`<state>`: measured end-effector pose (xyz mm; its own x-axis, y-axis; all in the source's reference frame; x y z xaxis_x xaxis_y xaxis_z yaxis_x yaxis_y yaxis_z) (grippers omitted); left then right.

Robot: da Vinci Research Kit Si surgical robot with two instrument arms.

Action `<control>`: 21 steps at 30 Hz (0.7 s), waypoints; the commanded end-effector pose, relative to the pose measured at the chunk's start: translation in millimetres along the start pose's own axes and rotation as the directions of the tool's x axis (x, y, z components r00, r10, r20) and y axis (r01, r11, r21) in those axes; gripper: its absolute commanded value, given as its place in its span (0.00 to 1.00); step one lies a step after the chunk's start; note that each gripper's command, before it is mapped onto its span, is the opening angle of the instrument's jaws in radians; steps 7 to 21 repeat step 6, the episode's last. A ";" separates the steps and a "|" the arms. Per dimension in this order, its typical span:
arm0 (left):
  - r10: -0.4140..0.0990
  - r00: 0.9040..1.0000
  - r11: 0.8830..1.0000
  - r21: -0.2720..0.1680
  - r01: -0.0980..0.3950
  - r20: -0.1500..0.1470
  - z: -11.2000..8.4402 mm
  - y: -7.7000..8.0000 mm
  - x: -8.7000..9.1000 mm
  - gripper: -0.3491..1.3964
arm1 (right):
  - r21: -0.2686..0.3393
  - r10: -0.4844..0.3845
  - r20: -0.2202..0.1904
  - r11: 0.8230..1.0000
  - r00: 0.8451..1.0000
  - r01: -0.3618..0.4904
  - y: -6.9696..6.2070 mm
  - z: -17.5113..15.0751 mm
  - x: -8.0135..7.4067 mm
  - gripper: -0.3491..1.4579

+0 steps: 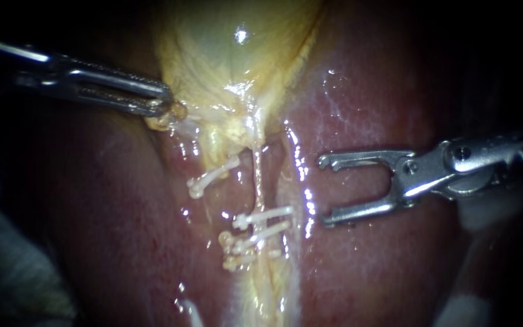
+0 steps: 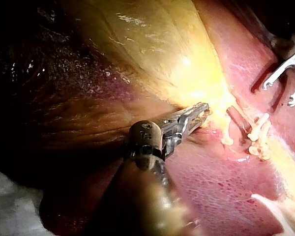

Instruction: Going back second clip right tube

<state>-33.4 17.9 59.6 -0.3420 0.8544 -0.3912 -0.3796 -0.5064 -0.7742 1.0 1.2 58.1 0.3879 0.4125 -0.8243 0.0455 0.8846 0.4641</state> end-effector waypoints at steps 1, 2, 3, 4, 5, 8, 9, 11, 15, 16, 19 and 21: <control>0.000 1.000 1.000 0.001 0.000 0.001 -0.1 -0.1 -0.1 0.00 | 0.000 0.000 0.000 1.000 1.000 0.000 0.0 0.0 0.0 0.47; 0.000 1.000 1.000 0.001 0.000 0.001 -0.1 -0.1 0.0 0.00 | 0.000 0.000 0.000 1.000 1.000 0.000 0.0 0.0 0.0 0.47; 0.000 1.000 1.000 0.000 0.000 0.001 -0.2 -0.1 0.0 0.00 | 0.000 0.000 0.000 1.000 1.000 0.000 0.0 0.0 0.0 0.47; 0.000 1.000 1.000 -0.001 0.000 0.002 -0.2 -0.1 0.1 0.00 | 0.003 0.000 -0.001 1.000 1.000 0.000 0.0 0.0 0.0 0.47; 0.000 1.000 1.000 -0.001 0.000 0.002 -0.3 -0.1 0.1 0.00 | 0.003 0.000 -0.001 1.000 1.000 0.000 -0.1 0.0 0.0 0.47; 0.000 1.000 1.000 -0.002 0.000 0.002 -0.4 -0.1 0.1 0.00 | 0.006 0.000 -0.001 1.000 1.000 0.000 -0.1 0.1 0.0 0.47; 0.000 1.000 1.000 -0.002 0.000 0.002 -0.4 -0.1 0.1 0.00 | 0.006 0.000 -0.001 1.000 1.000 0.000 -0.1 0.1 0.0 0.47; 0.000 1.000 1.000 -0.002 0.000 0.002 -0.4 -0.1 0.1 0.00 | 0.006 0.000 -0.001 1.000 1.000 0.000 -0.1 0.1 0.0 0.47; 0.000 1.000 1.000 -0.002 0.000 0.002 -0.4 -0.1 0.1 0.00 | 0.006 0.000 -0.001 1.000 1.000 0.000 -0.1 0.1 0.0 0.47; 0.000 1.000 1.000 -0.002 0.000 0.002 -0.4 -0.1 0.1 0.00 | 0.006 0.000 -0.001 1.000 1.000 0.000 -0.1 0.1 0.0 0.47; 0.000 1.000 1.000 -0.002 0.000 0.002 -0.4 -0.1 0.1 0.00 | 0.006 0.000 -0.001 1.000 1.000 0.000 -0.1 0.1 0.0 0.47; 0.000 1.000 1.000 -0.002 0.000 0.002 -0.4 -0.1 0.1 0.00 | 0.006 0.000 -0.001 1.000 1.000 0.000 -0.1 0.1 0.0 0.47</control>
